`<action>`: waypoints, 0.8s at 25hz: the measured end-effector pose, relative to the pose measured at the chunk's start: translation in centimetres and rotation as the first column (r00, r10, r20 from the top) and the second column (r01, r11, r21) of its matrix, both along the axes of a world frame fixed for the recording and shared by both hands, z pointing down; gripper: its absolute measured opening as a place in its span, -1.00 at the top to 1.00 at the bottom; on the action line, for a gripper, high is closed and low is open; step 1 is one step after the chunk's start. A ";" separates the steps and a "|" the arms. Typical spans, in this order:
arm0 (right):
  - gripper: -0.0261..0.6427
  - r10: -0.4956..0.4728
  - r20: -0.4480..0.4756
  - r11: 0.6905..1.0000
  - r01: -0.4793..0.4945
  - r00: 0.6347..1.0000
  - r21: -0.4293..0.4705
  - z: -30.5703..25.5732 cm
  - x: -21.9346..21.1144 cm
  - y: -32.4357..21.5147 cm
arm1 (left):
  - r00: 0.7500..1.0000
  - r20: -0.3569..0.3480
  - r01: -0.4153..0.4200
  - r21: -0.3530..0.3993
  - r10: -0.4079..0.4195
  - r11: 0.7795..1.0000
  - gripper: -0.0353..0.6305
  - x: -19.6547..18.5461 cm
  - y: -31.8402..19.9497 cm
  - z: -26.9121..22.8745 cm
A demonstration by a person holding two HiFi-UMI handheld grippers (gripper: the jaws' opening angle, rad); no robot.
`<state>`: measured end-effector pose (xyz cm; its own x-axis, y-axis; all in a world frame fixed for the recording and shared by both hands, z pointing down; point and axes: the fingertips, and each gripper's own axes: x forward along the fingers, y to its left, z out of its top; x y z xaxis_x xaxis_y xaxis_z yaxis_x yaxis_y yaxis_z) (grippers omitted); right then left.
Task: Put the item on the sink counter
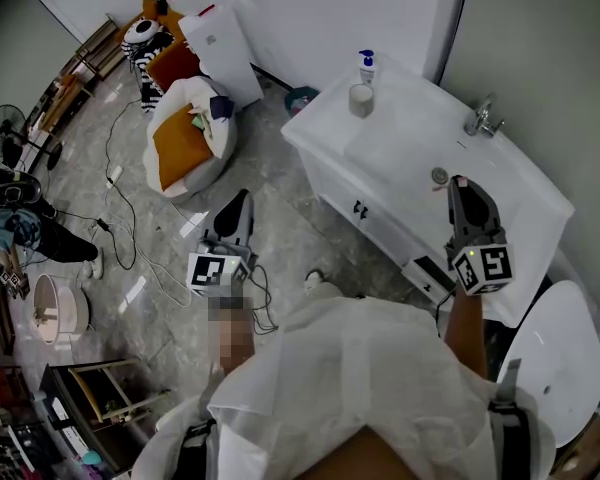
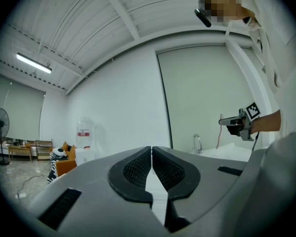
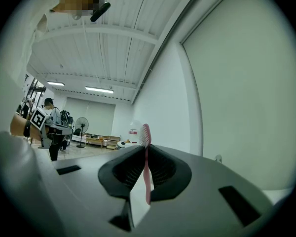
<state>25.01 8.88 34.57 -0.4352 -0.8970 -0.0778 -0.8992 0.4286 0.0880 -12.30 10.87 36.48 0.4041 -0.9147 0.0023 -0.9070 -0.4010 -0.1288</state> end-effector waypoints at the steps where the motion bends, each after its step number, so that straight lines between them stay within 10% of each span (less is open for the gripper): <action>1: 0.85 0.000 0.000 1.000 0.000 1.000 -0.003 0.0 0.0 0.0 | 1.000 -0.002 0.001 -0.002 -0.001 1.000 0.83 0.0 0.0 0.0; 20: 0.85 0.045 0.005 0.999 -0.045 0.999 -0.019 0.1 -0.5 -9.6 | 0.999 -0.014 -0.035 -0.008 0.035 0.999 0.83 -1.4 -10.9 0.4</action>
